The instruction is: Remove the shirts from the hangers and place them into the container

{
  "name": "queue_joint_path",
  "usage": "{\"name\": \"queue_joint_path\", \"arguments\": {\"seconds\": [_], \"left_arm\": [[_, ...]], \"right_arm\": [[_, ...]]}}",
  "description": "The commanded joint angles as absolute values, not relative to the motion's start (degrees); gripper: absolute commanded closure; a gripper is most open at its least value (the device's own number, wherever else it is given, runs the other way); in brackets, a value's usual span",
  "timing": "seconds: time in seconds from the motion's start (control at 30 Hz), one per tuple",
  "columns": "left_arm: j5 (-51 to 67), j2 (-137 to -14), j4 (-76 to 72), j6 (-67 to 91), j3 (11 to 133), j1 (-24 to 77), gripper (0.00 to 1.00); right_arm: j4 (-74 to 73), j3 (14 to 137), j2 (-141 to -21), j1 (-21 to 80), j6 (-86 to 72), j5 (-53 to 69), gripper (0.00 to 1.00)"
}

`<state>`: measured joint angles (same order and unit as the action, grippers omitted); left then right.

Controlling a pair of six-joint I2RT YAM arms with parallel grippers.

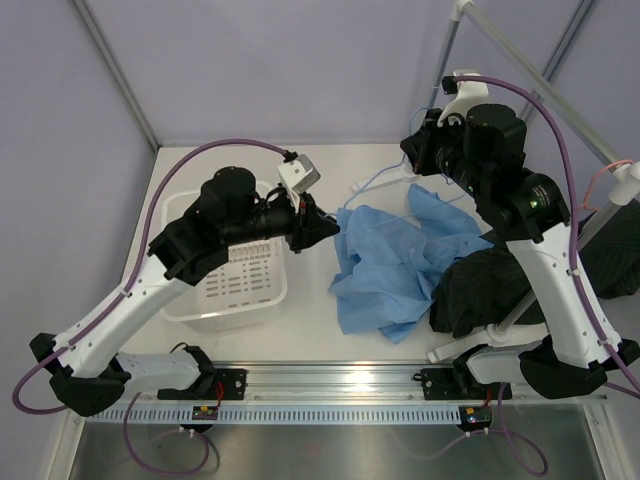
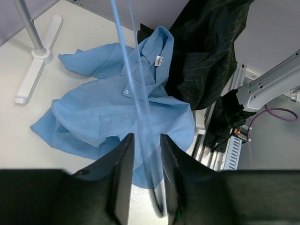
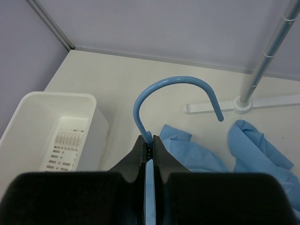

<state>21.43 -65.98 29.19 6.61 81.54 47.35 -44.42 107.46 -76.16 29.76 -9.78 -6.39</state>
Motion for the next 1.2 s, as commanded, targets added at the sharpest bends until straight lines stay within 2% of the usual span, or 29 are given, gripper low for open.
{"name": "queue_joint_path", "arguments": {"seconds": [0.0,0.07,0.3,0.33,0.37,0.4,0.43,0.47,0.5,0.63,0.73,0.83,0.87,0.93,0.97,1.0,1.17], "left_arm": [[23.3,-66.5,26.5,6.6,84.9,47.5,0.82],[22.2,-66.0,26.7,6.9,84.5,47.5,1.00],[19.4,-65.3,28.8,9.1,84.4,47.5,1.00],[19.0,-65.3,29.6,8.9,84.5,47.5,1.00],[18.2,-65.3,29.9,9.0,84.6,47.5,1.00],[17.0,-64.9,29.5,8.9,84.1,47.5,1.00],[16.5,-64.4,29.4,8.4,83.9,47.5,1.00],[15.4,-64.0,29.1,8.4,83.6,47.5,1.00],[14.2,-63.6,28.8,8.3,83.2,47.5,1.00],[11.2,-63.9,28.1,6.2,84.3,47.5,1.00],[7.7,-65.8,27.9,4.4,86.6,47.5,1.00],[5.0,-69.6,26.3,2.1,89.1,47.0,1.00],[4.6,-72.5,26.1,1.8,91.9,46.6,1.00],[6.1,-76.3,27.8,1.4,96.2,44.5,1.00],[7.0,-77.9,27.6,1.0,98.2,43.9,1.00],[9.8,-80.3,27.1,0.7,100.8,43.2,1.00],[13.9,-88.2,28.7,0.4,112.8,41.0,1.00]], "right_arm": [[-43.3,108.4,-74.9,30.1,-8.3,-6.2,1.00],[-43.7,108.3,-74.6,30.1,-7.6,-7.0,1.00],[-44.1,108.9,-74.0,30.1,-6.5,-8.1,0.99],[-44.7,109.3,-74.2,30.1,-6.2,-7.9,0.93],[-45.3,110.2,-74.4,30.1,-6.1,-7.1,0.78],[-46.4,110.7,-74.5,30.1,-5.7,-6.5,0.40],[-46.7,110.9,-74.3,30.3,-5.8,-5.5,0.17],[-46.7,110.7,-73.8,30.7,-5.9,-5.3,0.05],[-46.7,110.4,-72.5,31.0,-6.3,-4.8,0.00],[-46.8,107.6,-67.5,36.0,-7.7,-6.9,0.00],[-45.9,104.2,-61.6,41.6,-10.1,-7.1,0.01],[-43.6,94.3,-55.5,45.6,-14.2,-5.6,0.25],[-43.1,91.6,-54.2,46.5,-14.8,-5.6,0.43],[-41.8,86.7,-51.2,48.5,-16.3,-6.5,0.58],[-41.9,82.7,-50.9,49.0,-16.8,-7.0,0.74],[-42.0,81.0,-50.8,49.6,-18.0,-6.9,1.00],[-38.1,65.9,-54.0,57.9,-20.5,-12.0,1.00]]}}
